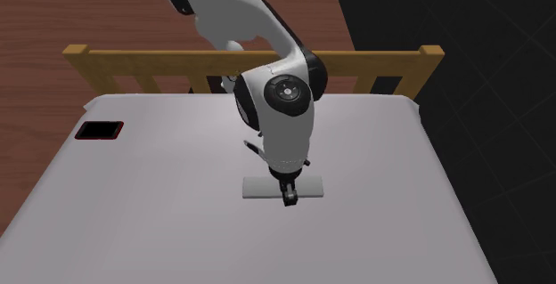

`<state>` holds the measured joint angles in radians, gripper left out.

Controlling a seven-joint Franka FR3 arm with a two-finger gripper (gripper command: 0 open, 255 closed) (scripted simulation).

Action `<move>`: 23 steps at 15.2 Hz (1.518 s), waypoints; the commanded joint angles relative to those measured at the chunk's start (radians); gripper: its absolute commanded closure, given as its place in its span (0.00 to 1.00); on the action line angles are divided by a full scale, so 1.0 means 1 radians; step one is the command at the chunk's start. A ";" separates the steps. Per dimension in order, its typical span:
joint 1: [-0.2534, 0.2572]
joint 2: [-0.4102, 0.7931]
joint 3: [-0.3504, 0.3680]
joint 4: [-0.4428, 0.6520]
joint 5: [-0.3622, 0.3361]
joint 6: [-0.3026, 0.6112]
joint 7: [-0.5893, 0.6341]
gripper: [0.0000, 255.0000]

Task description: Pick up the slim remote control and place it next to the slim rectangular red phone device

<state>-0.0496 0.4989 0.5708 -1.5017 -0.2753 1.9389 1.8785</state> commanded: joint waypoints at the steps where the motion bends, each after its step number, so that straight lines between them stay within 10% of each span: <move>1: -0.037 -0.034 0.001 -0.039 0.017 0.010 -0.032 1.00; 23: -0.452 -0.285 -0.104 -0.347 0.183 0.115 -0.561 1.00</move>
<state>-0.4860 0.2174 0.4744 -1.8465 -0.0965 2.0535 1.3429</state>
